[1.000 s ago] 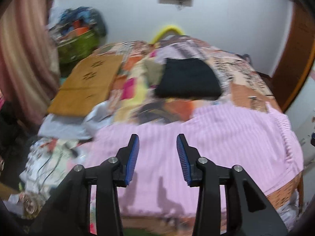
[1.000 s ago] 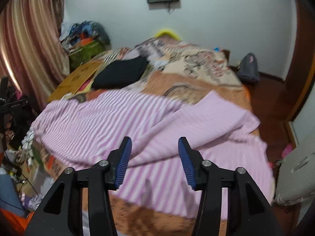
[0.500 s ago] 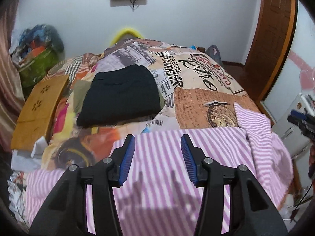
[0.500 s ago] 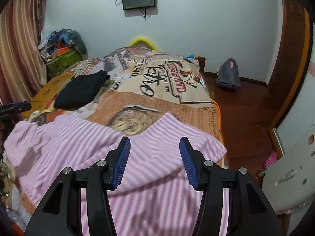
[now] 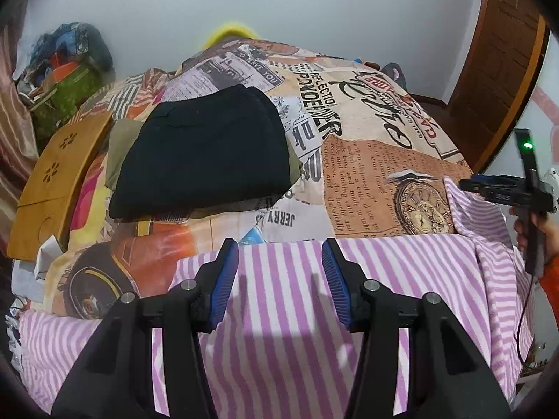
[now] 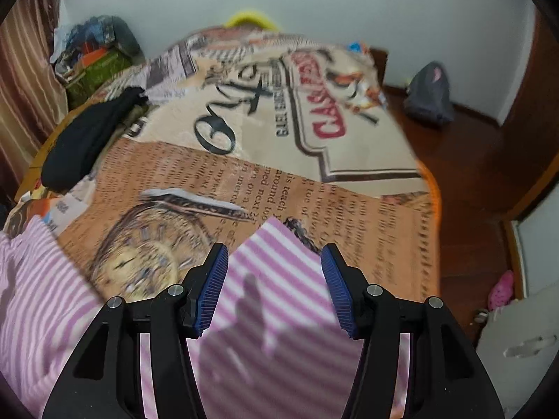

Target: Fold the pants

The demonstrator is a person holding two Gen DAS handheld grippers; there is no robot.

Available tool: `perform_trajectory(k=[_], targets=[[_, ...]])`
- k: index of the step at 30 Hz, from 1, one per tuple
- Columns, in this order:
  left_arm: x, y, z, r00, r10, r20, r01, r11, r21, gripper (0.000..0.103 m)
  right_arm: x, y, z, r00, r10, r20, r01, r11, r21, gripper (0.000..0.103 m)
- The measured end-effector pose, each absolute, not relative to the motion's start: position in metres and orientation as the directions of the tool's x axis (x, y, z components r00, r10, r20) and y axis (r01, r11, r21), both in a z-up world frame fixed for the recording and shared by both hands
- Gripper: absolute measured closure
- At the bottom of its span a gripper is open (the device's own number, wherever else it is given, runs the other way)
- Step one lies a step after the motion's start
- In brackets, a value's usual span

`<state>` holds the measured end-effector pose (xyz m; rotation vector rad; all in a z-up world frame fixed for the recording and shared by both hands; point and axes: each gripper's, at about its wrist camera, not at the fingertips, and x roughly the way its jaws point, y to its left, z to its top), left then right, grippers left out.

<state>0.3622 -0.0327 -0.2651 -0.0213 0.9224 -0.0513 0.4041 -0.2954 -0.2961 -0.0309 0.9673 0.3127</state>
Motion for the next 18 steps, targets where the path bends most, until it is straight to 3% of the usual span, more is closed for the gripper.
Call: perform_trajectory(k=[6,7,8,9,14,18], targets=[[0.365,-0.043,-0.271,0.589,-0.058,-0.806,0.065,0.998,-0.024,0.053,0.435,-0.287,-0.337,0.393,0.274,-0.877,-0.295,0.942,0.162,0.052],[0.365,-0.046,-0.271,0.588,-0.056,-0.807,0.073,0.997,-0.016,0.053,0.434,-0.286,-0.338,0.399,0.280,-0.873,-0.297,0.940,0.166,0.061],[0.365,-0.048,-0.271,0.588,-0.054,-0.807,0.078,0.997,-0.010,0.053,0.434,-0.286,-0.337,0.392,0.288,-0.874,-0.303,0.937,0.173,0.083],[0.364,-0.051,-0.270,0.585,-0.054,-0.810,0.085,0.996,-0.005,0.053,0.431,-0.286,-0.336,0.377,0.313,-0.872,-0.311,0.929,0.199,0.092],[0.357,-0.071,-0.267,0.551,-0.106,-0.828,0.124,0.991,-0.045,0.053,0.417,-0.284,-0.326,0.388,0.284,-0.877,-0.318,0.934,0.162,0.093],[0.346,-0.093,-0.263,0.509,-0.179,-0.842,0.152,0.981,-0.117,0.048,0.392,-0.302,-0.285,0.492,0.291,-0.821,-0.288,0.944,0.162,0.094]])
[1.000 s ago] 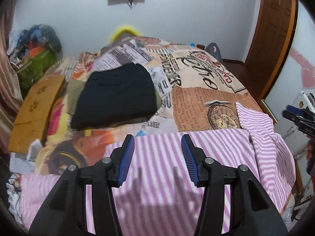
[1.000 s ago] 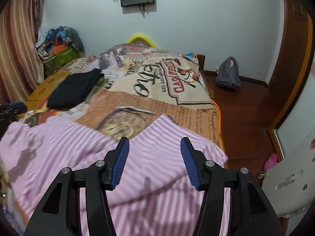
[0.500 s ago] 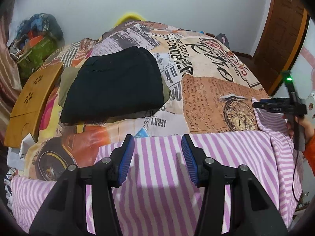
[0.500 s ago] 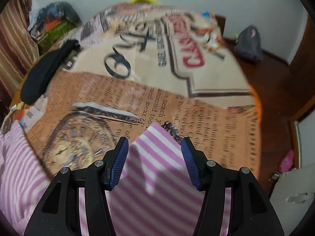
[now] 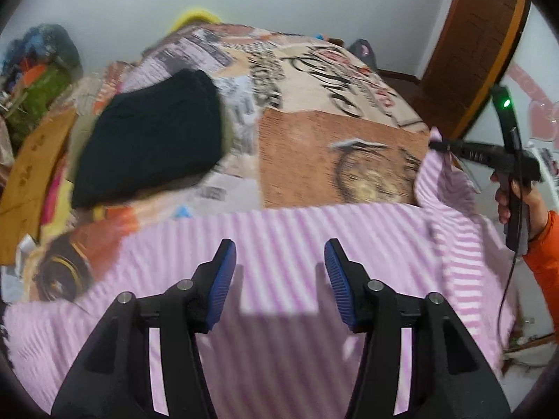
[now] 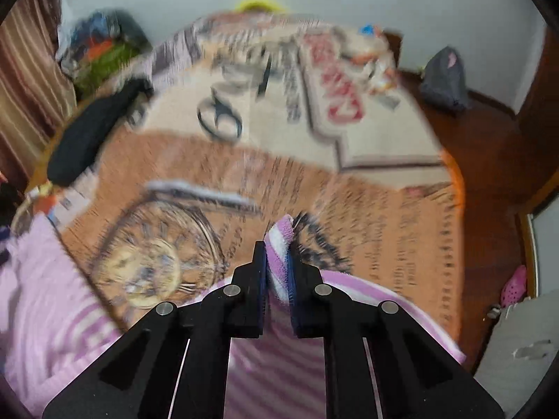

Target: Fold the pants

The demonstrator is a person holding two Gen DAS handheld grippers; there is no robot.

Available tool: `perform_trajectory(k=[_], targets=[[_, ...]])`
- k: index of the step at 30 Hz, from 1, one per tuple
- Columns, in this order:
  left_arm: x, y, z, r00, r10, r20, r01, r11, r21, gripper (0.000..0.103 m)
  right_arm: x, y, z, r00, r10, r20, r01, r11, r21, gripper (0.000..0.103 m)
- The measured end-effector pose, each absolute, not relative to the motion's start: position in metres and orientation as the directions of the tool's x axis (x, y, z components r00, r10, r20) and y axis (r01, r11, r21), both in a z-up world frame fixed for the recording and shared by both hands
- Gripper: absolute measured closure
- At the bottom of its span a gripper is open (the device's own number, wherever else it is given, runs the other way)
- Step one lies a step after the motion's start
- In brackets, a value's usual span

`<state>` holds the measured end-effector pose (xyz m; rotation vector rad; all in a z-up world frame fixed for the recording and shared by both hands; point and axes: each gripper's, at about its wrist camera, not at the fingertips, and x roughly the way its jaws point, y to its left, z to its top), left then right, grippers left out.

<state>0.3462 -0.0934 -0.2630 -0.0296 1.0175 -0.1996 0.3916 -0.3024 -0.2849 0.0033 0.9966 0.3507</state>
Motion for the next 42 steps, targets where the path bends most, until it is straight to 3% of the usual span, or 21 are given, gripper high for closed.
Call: perform_trajectory(k=[4,11,16,21,23,25,27,28,36,42], targets=[[0.331,-0.118,-0.257,0.471,-0.257,-0.844,0.185,0.964,-0.191,0.047,0.362,-0.335,-0.230,0.591,0.298,-0.750,-0.234,0.953,0.195,0.094],[0.296,-0.169,-0.244,0.456,-0.291,-0.841,0.281,0.944,-0.175,0.046,0.297,-0.377,-0.163,0.689,0.278,-0.669,-0.194,0.961,0.199,0.094],[0.275,-0.199,-0.249,0.432,-0.322,-0.842,0.348,0.921,-0.174,0.046,0.259,-0.389,-0.158,0.717,0.258,-0.647,-0.174,0.966,0.191,0.094],[0.267,-0.225,-0.273,0.420,-0.255,-0.871,0.372,0.924,-0.091,0.047,0.237,-0.397,-0.168,0.736,0.257,-0.626,-0.142,0.963,0.228,0.094],[0.264,-0.232,-0.280,0.427,-0.231,-0.874,0.377,0.924,-0.060,0.053,0.238,-0.398,-0.172,0.746,0.260,-0.613,-0.132,0.960,0.247,0.094],[0.263,-0.236,-0.283,0.447,-0.203,-0.871,0.378,0.925,-0.022,0.075,0.233,-0.406,-0.176,0.753,0.259,-0.605,-0.110,0.956,0.273,0.094],[0.261,-0.238,-0.278,0.459,-0.212,-0.863,0.395,0.919,-0.015,0.087,0.229,-0.414,-0.176,0.754,0.255,-0.605,-0.094,0.954,0.286,0.094],[0.260,-0.238,-0.274,0.463,-0.223,-0.857,0.405,0.914,-0.019,0.100,0.230,-0.419,-0.178,0.752,0.256,-0.607,-0.086,0.952,0.295,0.094],[0.236,-0.244,-0.224,0.530,-0.299,-0.793,0.476,0.879,-0.013,0.100,0.219,-0.433,-0.163,0.787,0.242,-0.567,-0.080,0.952,0.295,0.094],[0.210,-0.250,-0.242,0.443,-0.346,-0.827,0.532,0.844,-0.068,0.100,0.184,-0.437,-0.175,0.794,0.201,-0.574,-0.057,0.964,0.259,0.094]])
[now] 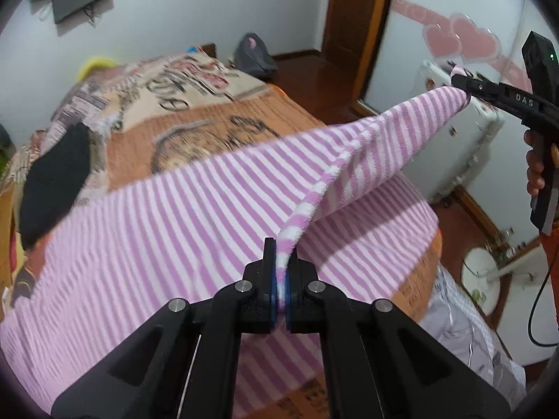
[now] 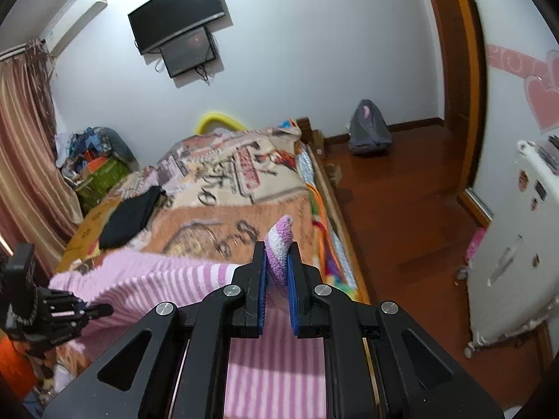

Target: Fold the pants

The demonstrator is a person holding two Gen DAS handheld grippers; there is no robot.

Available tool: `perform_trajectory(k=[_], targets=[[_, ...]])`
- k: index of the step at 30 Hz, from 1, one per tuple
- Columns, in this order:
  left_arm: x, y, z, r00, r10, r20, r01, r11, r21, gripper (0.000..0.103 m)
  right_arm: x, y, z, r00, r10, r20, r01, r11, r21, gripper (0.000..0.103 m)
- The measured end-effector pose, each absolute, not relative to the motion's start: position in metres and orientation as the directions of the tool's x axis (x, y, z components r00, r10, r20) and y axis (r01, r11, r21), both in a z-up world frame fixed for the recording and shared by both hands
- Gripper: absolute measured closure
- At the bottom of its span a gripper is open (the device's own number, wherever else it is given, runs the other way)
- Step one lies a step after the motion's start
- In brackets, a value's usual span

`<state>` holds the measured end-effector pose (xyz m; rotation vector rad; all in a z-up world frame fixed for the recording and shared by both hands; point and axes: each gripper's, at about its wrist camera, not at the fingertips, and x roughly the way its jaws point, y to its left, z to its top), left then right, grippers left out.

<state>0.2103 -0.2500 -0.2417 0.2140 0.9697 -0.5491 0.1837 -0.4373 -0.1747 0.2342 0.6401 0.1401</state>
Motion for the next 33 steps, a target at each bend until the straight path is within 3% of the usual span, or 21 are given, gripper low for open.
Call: perform_trajectory(k=[8,19,24,27,33], targets=[[0.177,-0.260,-0.279,0.368,-0.318,-0.873,0.563,0.824,-0.063,0.100,0.142,-0.445,-0.240,0.702,0.235,-0.673,0.023,0.936,0.351,0.094],[0.172,-0.234,-0.242,0.412,-0.343,-0.844,0.500,0.859,-0.106,0.075,0.126,-0.432,-0.314,0.601,0.276,-0.750,0.114,0.899,0.423,0.090],[0.181,-0.221,-0.216,0.487,-0.331,-0.808,0.462,0.883,-0.083,0.069,0.118,-0.439,-0.316,0.585,0.266,-0.766,0.132,0.901,0.414,0.088],[0.194,-0.215,-0.212,0.532,-0.284,-0.798,0.428,0.903,-0.036,0.062,0.113,-0.449,-0.307,0.589,0.251,-0.768,0.148,0.901,0.408,0.078],[0.234,-0.208,-0.239,0.511,-0.210,-0.833,0.345,0.938,-0.026,0.062,0.127,-0.455,-0.282,0.634,0.224,-0.740,0.096,0.927,0.363,0.072]])
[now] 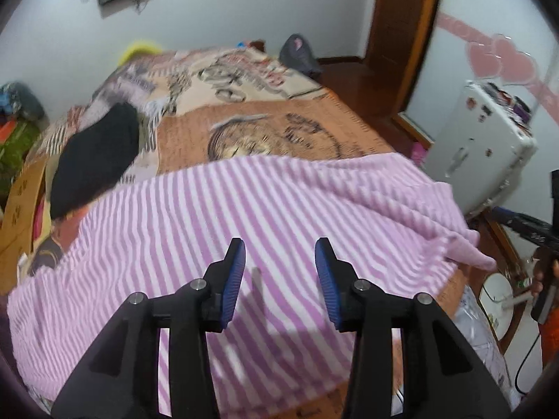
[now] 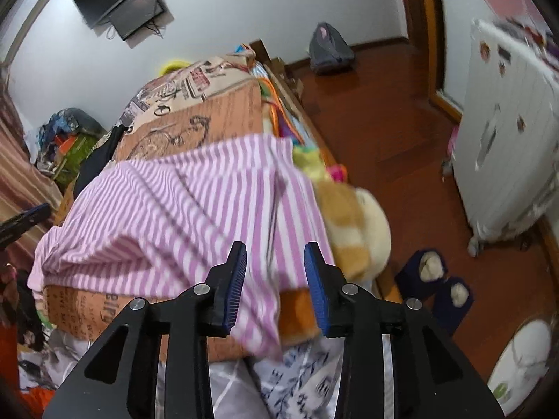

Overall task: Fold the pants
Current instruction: 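Grasp the cloth edge again with the right tool and smooth it flat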

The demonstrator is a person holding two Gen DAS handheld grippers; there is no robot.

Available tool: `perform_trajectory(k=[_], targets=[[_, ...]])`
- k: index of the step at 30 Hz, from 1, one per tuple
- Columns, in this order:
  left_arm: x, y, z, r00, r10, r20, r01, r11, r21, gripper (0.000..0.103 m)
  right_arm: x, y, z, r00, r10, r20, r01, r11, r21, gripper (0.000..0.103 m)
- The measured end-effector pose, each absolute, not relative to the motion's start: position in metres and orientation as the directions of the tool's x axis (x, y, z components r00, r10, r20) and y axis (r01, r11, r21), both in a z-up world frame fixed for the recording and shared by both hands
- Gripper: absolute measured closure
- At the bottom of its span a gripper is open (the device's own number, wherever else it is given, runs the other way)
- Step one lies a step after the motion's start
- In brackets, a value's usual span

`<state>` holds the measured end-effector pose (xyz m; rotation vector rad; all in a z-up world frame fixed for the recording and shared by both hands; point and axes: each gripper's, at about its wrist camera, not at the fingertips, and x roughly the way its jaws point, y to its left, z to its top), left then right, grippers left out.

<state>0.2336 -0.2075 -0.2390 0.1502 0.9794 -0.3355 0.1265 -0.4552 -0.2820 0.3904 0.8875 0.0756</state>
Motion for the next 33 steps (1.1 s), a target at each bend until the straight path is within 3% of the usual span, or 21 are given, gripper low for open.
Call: perform_trajectory(k=[6,15,17,20,28,33], targets=[[0.254,-0.205,-0.279,0.445,-0.178,-0.878,0.291,0.956,-0.047,0.062,0.174,-0.448,-0.293,0.625,0.234,-0.744,0.037,0.944,0.328,0.071],[0.252,-0.210,-0.285,0.473,-0.164,-0.865,0.316,0.949,-0.007,0.055,0.215,-0.443,-0.325,0.564,0.270,-0.780,0.012,0.942,0.335,0.072],[0.253,-0.210,-0.285,0.476,-0.167,-0.863,0.314,0.949,-0.010,0.054,0.215,-0.443,-0.326,0.573,0.272,-0.773,0.008,0.941,0.337,0.083],[0.253,-0.210,-0.284,0.472,-0.165,-0.866,0.316,0.949,-0.008,0.054,0.211,-0.440,-0.321,0.591,0.277,-0.758,-0.014,0.943,0.334,0.089],[0.261,-0.200,-0.260,0.476,-0.180,-0.861,0.316,0.949,-0.023,0.054,0.215,-0.453,-0.264,0.727,0.186,-0.661,0.003,0.962,0.274,0.090],[0.268,-0.186,-0.260,0.475,-0.173,-0.863,0.277,0.960,-0.040,0.054,0.261,-0.455,-0.266,0.720,0.102,-0.686,0.028,0.984,0.175,0.091]])
